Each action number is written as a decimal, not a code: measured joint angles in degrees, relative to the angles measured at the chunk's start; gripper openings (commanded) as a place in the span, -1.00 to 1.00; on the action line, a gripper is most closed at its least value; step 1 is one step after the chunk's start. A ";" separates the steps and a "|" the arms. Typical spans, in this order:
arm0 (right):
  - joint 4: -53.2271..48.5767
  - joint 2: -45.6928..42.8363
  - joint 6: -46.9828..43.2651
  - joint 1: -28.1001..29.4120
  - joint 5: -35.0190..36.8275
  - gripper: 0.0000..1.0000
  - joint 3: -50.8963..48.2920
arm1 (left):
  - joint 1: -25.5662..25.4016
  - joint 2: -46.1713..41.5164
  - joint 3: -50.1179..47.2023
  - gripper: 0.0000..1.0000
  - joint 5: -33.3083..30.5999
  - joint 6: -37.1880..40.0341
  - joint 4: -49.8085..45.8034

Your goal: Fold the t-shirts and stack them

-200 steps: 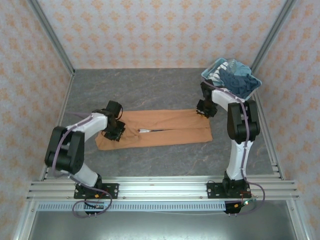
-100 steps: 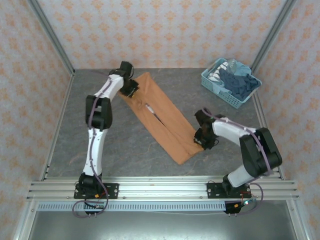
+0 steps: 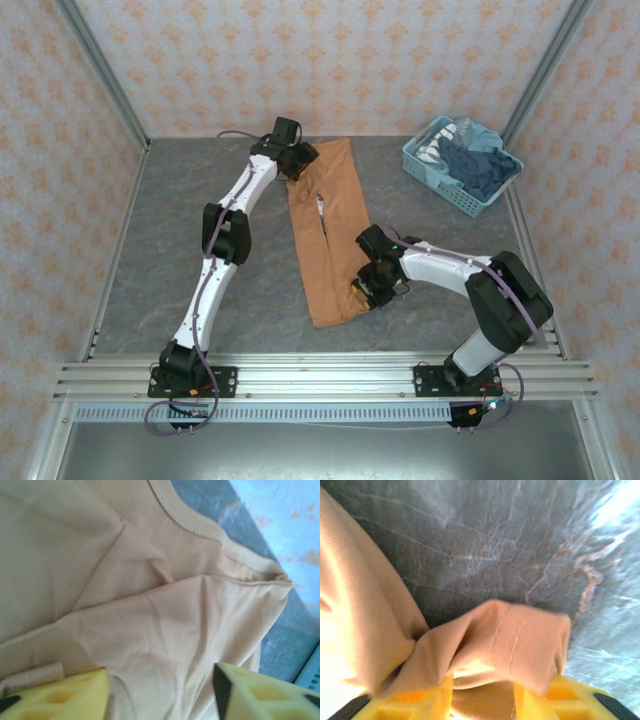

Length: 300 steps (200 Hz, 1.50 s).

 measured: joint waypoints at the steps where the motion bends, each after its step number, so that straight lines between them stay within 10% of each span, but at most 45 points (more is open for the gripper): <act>1: -0.15 0.00 -0.07 0.00 0.13 -0.16 0.07 | 0.00 -0.04 -0.02 0.30 -0.13 -0.04 -0.02; 40: -8.87 -7.80 -5.07 -2.71 4.70 -0.02 2.54 | 0.90 -13.62 -10.67 0.28 -3.72 4.79 -6.56; 76: -14.56 -14.03 -19.74 -9.62 7.34 -0.04 4.79 | -1.92 -44.81 -49.40 0.02 -0.85 6.69 -6.10; 136: -16.96 -10.32 -41.18 -12.02 2.38 -0.04 3.98 | -27.04 -67.65 -102.03 -0.06 10.75 -5.64 0.28; 238: -11.85 -4.55 -45.42 -8.11 -3.48 -0.14 -5.55 | -37.00 -66.31 -106.29 -0.14 9.27 -22.80 13.92; 300: -12.17 -2.71 -43.43 -7.98 -2.73 -0.36 -4.94 | -37.07 -65.99 -105.57 -0.63 7.76 -23.08 11.50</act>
